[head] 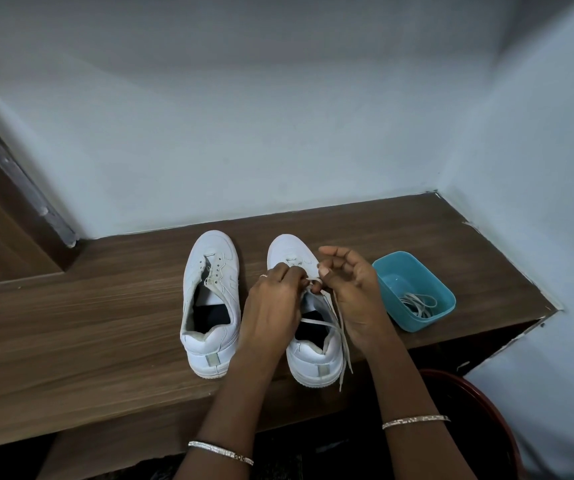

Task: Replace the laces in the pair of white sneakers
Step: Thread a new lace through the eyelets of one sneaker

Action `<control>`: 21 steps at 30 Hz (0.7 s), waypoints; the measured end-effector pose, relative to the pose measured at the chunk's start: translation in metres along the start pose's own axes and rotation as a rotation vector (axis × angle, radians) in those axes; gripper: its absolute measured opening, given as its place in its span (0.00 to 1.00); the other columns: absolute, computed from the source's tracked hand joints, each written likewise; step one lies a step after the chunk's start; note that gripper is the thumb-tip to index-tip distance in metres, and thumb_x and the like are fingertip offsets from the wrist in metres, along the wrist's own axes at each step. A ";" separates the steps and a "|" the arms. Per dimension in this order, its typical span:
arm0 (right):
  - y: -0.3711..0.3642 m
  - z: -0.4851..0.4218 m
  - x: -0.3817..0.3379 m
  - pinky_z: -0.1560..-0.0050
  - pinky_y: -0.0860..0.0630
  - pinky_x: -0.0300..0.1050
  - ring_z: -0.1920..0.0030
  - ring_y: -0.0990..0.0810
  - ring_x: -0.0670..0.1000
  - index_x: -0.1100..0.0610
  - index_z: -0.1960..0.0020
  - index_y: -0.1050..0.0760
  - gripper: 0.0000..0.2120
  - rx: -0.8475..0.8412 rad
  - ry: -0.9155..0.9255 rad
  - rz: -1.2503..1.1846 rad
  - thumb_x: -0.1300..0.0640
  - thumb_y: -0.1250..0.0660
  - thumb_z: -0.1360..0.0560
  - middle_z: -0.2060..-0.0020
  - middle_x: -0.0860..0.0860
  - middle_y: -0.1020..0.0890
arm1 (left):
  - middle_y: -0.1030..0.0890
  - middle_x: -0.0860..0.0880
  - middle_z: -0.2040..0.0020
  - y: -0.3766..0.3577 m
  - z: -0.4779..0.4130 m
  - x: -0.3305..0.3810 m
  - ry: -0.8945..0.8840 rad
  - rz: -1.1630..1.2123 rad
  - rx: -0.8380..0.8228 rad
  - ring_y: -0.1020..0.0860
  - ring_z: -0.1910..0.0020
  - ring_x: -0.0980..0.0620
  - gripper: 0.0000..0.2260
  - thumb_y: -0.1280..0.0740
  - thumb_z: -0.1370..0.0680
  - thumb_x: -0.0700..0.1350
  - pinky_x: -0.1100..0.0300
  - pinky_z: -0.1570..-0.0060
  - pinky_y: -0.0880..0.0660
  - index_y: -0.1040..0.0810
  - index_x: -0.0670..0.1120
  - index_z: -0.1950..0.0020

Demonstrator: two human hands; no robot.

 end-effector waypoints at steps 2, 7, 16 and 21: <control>-0.003 0.002 -0.007 0.55 0.18 0.47 0.60 0.18 0.52 0.60 0.44 0.21 0.16 -0.056 0.007 0.030 0.75 0.33 0.28 0.58 0.57 0.19 | 0.20 0.46 0.55 0.000 0.001 0.002 0.020 -0.020 -0.013 0.21 0.62 0.43 0.10 0.28 0.28 0.36 0.57 0.66 0.32 0.21 0.44 0.49; -0.017 0.010 -0.016 0.50 0.20 0.41 0.55 0.19 0.46 0.63 0.45 0.23 0.19 -0.235 0.065 0.192 0.77 0.30 0.32 0.53 0.59 0.18 | 0.24 0.47 0.57 0.000 -0.002 -0.004 0.004 0.112 -0.036 0.24 0.62 0.45 0.05 0.35 0.26 0.36 0.56 0.65 0.32 0.24 0.43 0.52; -0.019 0.007 -0.010 0.51 0.18 0.52 0.58 0.17 0.53 0.60 0.51 0.24 0.16 -0.242 0.120 0.279 0.72 0.24 0.35 0.59 0.58 0.17 | 0.31 0.47 0.71 -0.040 0.014 -0.042 0.521 1.007 -0.233 0.34 0.72 0.53 0.15 0.39 0.17 0.43 0.59 0.70 0.36 0.27 0.40 0.62; -0.017 0.006 -0.013 0.45 0.19 0.54 0.51 0.17 0.54 0.53 0.58 0.19 0.14 -0.208 0.216 0.300 0.62 0.18 0.38 0.53 0.53 0.19 | 0.30 0.44 0.72 -0.044 0.018 -0.041 0.680 1.275 -0.236 0.35 0.76 0.54 0.15 0.39 0.17 0.41 0.64 0.76 0.39 0.22 0.39 0.62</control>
Point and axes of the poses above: each hand's wrist, its own z-axis away from the middle knuckle, its own y-axis out of the back of the hand, x = y × z, the point moved 10 cm from there along -z, towards the middle knuckle
